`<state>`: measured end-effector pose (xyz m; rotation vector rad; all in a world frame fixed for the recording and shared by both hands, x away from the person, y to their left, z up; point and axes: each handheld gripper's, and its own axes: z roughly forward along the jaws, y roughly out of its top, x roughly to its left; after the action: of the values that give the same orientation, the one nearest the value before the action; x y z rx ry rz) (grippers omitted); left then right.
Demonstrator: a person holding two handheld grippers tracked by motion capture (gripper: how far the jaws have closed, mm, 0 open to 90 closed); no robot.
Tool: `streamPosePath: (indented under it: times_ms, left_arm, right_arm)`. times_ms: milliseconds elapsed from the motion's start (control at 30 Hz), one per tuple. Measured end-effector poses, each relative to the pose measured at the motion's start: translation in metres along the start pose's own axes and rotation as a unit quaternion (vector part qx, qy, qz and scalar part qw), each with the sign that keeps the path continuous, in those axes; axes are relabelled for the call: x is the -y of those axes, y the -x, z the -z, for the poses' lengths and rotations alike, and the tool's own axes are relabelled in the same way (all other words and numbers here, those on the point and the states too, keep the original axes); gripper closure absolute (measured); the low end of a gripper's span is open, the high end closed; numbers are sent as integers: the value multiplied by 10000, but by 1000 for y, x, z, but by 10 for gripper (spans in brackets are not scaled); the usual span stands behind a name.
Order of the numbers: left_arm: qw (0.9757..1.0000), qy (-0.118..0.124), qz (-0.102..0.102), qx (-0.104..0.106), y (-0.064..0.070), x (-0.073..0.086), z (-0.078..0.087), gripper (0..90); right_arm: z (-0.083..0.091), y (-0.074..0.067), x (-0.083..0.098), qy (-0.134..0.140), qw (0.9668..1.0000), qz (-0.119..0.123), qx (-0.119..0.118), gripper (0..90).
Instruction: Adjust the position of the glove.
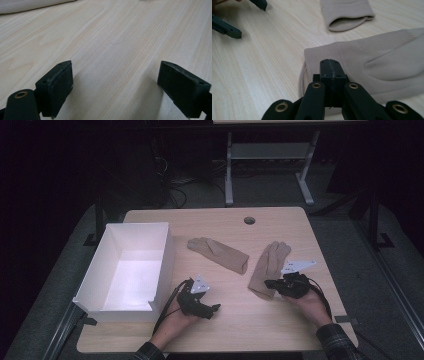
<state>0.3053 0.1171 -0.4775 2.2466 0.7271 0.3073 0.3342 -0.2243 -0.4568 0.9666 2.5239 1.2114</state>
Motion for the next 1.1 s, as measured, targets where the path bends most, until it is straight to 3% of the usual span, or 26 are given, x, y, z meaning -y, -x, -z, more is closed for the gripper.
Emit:
streamPosePath:
  times_ms: [333, 533, 600, 733, 1100]
  left_arm:
    - [10000, 4, -26, 20, 0, 0, 0, 124]
    - [10000, 27, 4, 10, 1, 0, 0, 124]
    - [10000, 27, 8, 9, 1, 0, 0, 124]
    - [10000, 31, 6, 8, 1, 0, 0, 124]
    - [10000, 13, -17, 11, 0, 0, 0, 124]
  right_arm:
    - [-20, -2, -4, -178, 9997, 44, -146, 900]
    - [-23, 2, 0, -328, 9994, 20, -131, 900]
    - [-22, 3, 2, -295, 9993, -103, -184, 900]
    - [-22, 4, 3, -280, 9993, -110, -206, 900]
    - [-14, 0, 6, -407, 9990, 29, -203, 900]
